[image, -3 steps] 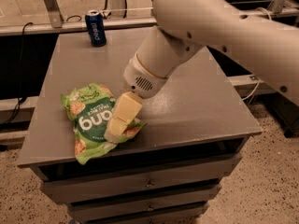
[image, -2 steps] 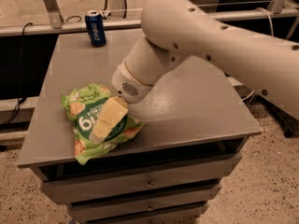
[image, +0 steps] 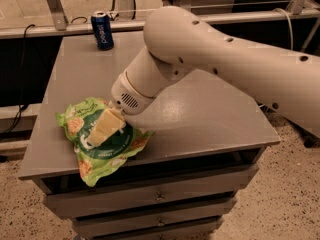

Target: Pick green rice chip bag

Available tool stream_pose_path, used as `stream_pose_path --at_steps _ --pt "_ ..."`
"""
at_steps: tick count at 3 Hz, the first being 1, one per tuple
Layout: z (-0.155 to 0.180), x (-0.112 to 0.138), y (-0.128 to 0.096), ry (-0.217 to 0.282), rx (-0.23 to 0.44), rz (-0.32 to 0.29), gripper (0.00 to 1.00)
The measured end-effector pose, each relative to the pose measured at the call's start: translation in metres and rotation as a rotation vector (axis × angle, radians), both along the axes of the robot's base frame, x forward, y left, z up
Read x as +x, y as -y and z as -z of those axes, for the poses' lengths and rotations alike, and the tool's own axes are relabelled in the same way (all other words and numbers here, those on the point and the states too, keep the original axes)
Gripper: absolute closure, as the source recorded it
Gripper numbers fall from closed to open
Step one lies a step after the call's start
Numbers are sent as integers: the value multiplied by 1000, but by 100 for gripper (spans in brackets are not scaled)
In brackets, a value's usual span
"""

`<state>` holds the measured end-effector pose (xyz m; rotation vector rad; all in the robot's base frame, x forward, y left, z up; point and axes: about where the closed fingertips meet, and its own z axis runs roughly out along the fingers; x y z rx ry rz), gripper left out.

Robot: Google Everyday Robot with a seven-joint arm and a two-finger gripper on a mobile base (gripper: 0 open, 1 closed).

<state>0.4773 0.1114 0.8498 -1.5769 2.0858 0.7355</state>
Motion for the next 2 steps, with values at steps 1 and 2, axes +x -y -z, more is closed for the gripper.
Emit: stream_pose_path --at_steps 1,2 --pt "-4 8 1 20 15 26 64" --pt "-18 21 7 60 36 46 86"
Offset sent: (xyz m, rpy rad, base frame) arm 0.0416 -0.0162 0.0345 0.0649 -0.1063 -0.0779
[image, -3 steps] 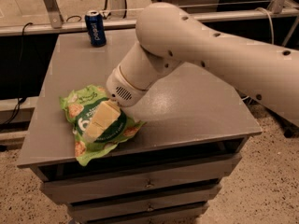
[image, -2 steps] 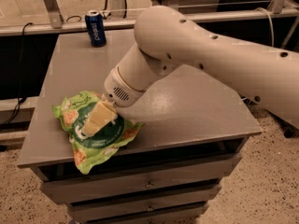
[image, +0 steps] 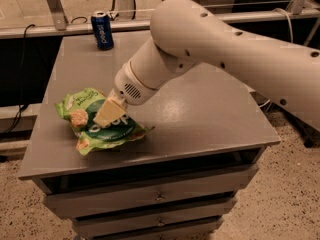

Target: Pick green rice chip bag

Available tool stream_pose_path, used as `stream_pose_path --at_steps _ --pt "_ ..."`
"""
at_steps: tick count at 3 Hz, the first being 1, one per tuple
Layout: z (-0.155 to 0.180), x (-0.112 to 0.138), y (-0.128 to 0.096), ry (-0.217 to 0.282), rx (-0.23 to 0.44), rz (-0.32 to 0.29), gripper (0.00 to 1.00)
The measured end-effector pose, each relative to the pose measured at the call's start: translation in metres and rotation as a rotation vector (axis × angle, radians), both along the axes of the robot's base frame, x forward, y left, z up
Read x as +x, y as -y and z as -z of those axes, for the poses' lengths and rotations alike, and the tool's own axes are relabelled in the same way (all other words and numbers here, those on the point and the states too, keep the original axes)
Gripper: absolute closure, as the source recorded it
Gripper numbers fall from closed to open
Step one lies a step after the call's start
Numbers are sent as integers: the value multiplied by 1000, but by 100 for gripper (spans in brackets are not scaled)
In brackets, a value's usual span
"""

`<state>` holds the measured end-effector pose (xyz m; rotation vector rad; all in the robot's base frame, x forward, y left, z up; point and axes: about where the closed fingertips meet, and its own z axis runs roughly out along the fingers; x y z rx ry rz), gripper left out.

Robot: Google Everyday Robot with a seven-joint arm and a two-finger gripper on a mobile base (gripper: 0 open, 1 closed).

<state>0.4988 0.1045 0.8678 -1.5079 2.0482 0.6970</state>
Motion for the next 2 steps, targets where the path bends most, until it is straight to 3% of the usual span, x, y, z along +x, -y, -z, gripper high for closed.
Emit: stream_pose_path --at_steps 1,2 --pt "-32 19 14 79 32 21 100" --pt "-72 42 32 184 54 40 100"
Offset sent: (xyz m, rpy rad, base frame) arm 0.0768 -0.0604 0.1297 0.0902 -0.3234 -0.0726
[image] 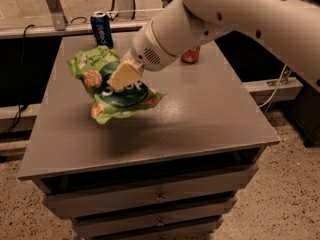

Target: Pick green rice chip bag

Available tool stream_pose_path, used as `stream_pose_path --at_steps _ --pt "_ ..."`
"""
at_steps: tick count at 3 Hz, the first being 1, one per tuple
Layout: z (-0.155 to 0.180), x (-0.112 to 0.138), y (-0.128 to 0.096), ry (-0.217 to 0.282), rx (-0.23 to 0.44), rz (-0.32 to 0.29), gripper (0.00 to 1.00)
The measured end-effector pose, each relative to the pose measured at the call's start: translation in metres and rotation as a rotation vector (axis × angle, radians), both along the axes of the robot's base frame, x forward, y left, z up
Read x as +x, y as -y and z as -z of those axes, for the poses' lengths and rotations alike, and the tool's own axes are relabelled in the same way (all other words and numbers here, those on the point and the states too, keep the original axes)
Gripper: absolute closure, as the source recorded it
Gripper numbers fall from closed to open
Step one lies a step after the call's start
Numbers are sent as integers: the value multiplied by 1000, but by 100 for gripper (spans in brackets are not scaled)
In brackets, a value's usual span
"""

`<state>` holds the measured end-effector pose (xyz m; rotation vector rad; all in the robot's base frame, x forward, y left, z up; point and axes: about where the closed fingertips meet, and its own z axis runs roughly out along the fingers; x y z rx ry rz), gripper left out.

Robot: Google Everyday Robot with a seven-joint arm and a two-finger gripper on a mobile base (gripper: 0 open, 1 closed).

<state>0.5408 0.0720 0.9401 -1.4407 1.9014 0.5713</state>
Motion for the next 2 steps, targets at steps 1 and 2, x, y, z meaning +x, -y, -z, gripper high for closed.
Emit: stream_pose_path --at_steps 1,2 --pt "-38 25 28 91 15 31 100" --pt "-49 28 30 113 23 35 100"
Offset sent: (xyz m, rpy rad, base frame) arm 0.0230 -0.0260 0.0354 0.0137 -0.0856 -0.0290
